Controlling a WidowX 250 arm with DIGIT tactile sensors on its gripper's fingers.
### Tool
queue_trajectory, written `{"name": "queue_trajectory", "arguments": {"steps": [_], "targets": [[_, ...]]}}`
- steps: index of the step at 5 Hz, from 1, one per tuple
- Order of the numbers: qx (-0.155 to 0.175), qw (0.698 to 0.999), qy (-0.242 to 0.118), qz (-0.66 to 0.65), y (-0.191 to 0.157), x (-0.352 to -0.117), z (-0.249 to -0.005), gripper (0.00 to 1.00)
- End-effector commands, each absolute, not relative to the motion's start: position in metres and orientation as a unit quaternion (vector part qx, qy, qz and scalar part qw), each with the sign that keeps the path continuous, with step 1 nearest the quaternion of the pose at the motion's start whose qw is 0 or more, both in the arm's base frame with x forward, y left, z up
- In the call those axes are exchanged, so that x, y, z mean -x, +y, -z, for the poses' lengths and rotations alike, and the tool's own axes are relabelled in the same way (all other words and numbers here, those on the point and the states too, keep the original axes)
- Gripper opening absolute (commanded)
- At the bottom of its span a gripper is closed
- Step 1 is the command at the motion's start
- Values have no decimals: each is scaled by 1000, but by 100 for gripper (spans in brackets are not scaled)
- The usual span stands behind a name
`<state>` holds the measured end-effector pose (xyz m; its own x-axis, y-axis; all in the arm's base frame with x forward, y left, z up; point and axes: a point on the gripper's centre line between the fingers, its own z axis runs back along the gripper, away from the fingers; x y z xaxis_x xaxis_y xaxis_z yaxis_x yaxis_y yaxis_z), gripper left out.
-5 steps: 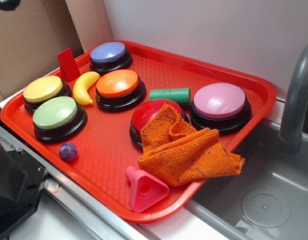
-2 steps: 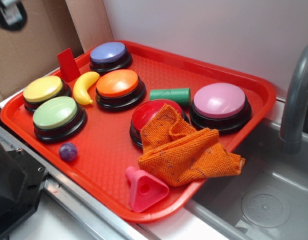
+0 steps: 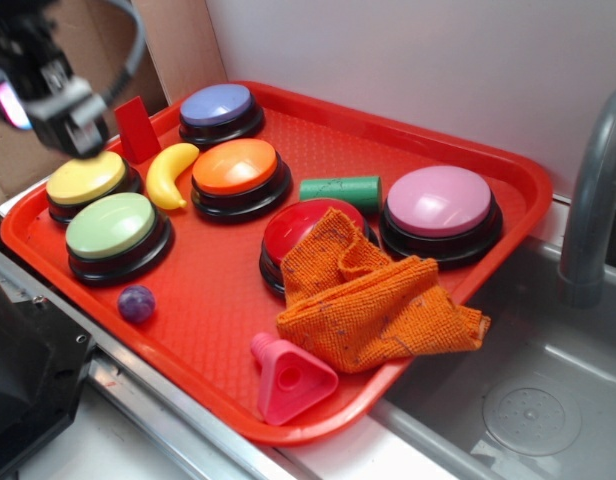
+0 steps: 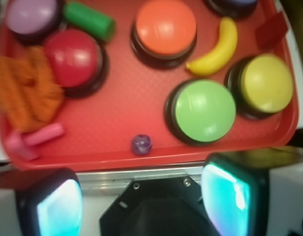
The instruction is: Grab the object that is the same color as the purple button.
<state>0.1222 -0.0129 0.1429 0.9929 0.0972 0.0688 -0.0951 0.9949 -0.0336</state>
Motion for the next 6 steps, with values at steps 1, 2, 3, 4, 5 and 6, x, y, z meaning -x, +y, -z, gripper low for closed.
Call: {"name": "queue_trajectory", "arguments": {"steps": [1,2,3,4,5,6], "targets": [[4,995,-28,-91,-20,-127,-93,100],[11,994,-36,-98,-19,-128,-68,100],[6,994,-36,-99,-16,-130,-49,100],[26,994,-38,-100,-15,-130,-37,100],[29,993,-27,-107,-16,-129,-27,100],[42,992,-21,-116,-17,-127,-22,100]]}}
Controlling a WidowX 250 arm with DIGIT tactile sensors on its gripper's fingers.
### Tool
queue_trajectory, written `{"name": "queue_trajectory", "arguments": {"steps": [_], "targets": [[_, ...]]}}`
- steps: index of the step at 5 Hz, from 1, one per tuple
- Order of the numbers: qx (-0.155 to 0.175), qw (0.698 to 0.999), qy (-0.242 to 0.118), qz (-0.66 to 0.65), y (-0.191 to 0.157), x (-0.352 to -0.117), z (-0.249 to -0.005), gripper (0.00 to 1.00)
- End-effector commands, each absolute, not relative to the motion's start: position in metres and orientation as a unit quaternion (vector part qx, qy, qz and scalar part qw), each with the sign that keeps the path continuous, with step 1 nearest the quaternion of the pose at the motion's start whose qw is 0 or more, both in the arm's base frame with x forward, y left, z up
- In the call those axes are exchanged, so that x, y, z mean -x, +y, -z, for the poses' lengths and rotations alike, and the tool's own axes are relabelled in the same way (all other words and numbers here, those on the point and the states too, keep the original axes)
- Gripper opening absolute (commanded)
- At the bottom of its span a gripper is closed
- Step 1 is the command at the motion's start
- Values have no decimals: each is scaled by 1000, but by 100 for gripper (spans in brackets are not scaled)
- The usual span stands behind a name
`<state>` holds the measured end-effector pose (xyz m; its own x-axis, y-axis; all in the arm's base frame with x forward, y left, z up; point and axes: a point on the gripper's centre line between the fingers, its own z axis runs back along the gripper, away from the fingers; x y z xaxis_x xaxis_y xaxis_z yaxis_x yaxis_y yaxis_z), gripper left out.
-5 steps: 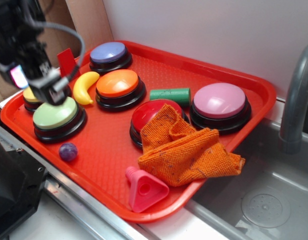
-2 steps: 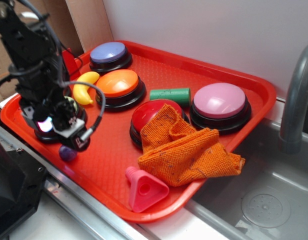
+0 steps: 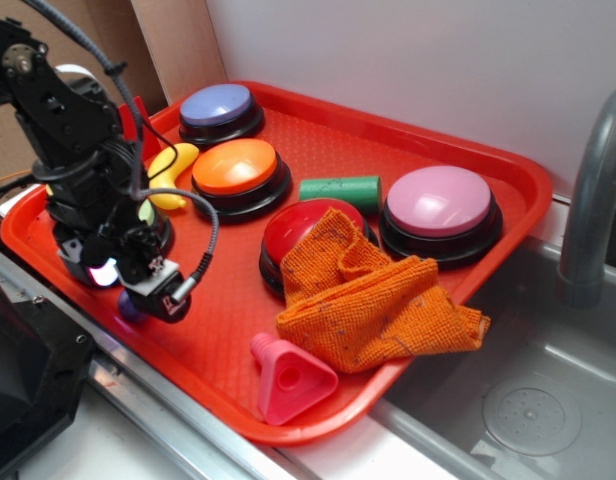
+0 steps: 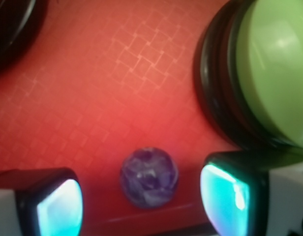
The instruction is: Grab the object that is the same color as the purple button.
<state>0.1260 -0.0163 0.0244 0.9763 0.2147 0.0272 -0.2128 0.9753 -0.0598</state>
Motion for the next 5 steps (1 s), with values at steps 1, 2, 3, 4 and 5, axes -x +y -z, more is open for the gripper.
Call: {"name": "queue_trajectory", "arguments": {"steps": [1,2,3,4,5], "targets": [[35,992,-17,-122,-18,-127,-18,27],[35,990,-19,-134,-18,-127,-18,0],[33,989,-21,-143,-20,-128,-21,0],[27,989,-27,-145,-20,-129,-36,0],[22,989,-28,-143,-15,-138,-73,0]]}}
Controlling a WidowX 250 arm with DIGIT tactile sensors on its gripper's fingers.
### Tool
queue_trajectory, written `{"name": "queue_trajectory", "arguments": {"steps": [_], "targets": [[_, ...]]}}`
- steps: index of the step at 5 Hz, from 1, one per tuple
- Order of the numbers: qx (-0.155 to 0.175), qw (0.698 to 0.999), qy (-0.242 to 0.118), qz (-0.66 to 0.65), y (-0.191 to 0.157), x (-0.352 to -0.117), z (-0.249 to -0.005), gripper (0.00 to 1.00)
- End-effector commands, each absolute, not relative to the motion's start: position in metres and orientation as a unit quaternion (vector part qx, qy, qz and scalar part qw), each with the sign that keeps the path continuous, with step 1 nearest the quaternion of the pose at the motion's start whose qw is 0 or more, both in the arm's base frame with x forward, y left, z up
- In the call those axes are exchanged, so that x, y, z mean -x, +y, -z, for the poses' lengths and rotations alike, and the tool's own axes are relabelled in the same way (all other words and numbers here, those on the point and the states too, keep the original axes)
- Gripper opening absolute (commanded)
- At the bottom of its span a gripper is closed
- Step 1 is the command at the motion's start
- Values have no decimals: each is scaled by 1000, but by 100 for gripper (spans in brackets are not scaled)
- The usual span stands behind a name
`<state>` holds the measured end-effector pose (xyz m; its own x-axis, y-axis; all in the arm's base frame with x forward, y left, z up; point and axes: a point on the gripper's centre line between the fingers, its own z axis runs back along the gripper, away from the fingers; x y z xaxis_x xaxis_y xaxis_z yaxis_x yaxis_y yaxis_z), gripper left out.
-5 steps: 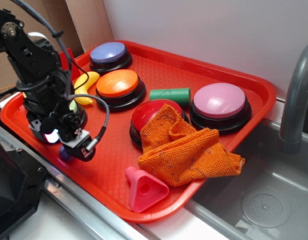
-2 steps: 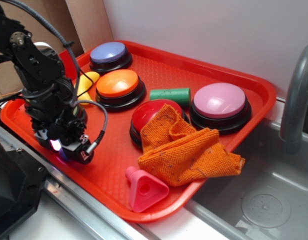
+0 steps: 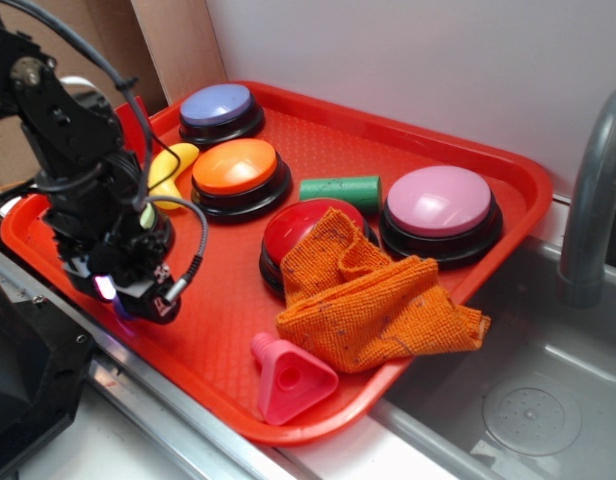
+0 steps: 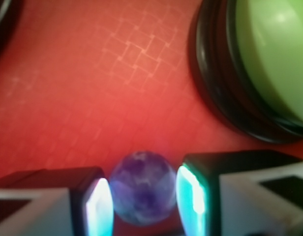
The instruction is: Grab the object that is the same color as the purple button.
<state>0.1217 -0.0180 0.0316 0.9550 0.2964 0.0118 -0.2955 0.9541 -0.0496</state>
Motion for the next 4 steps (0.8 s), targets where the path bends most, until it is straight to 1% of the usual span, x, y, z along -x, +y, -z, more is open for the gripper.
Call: {"name": "queue_trajectory", "arguments": {"steps": [1,2,3,4], "targets": [[22,991,-36,-126,-17,-149,-112,0],[28,993,-49,-100,-22,-161,-152,0],[30,995,-50,-76,-22,-168,-183,0],[24,994,-68,-81,-18,-170,-183,0]]}}
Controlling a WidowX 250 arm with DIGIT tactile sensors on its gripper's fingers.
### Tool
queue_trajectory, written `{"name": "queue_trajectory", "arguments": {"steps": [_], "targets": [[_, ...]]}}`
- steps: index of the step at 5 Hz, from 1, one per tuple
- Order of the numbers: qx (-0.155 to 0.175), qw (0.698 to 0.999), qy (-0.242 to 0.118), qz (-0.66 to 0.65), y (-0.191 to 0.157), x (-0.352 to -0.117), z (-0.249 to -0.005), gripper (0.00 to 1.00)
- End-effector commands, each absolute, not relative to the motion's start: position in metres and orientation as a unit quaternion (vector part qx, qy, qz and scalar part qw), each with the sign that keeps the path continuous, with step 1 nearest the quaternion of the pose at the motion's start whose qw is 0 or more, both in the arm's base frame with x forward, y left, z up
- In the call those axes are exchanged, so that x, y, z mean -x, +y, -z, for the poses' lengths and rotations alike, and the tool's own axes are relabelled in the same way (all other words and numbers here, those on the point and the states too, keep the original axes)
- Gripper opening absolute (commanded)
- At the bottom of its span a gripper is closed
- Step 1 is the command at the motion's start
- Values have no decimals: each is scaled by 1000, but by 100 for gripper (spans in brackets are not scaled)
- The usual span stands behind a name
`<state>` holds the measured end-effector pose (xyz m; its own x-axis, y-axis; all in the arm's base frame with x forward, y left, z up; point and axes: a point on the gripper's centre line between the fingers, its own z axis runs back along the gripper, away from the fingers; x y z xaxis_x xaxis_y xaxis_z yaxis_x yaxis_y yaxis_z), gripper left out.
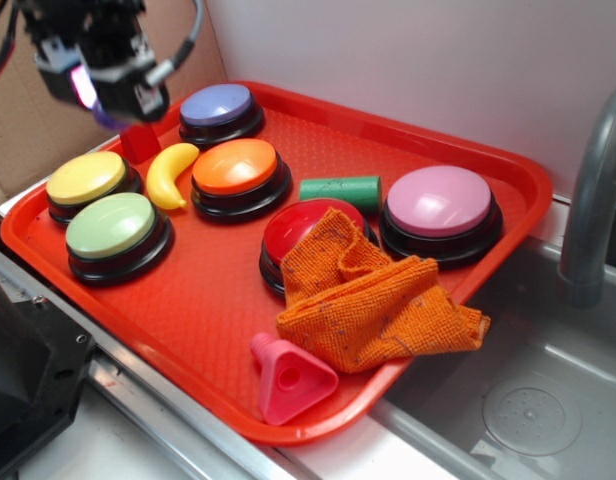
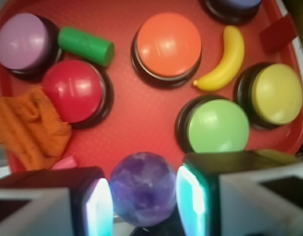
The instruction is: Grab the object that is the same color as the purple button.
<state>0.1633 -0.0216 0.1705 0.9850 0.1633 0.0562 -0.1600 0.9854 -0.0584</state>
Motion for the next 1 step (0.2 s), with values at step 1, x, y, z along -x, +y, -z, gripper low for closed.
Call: {"name": "queue_trajectory", "arguments": {"steps": [1], "targets": [[-5,994,-54,-96,-12,-168,-177,0]]}}
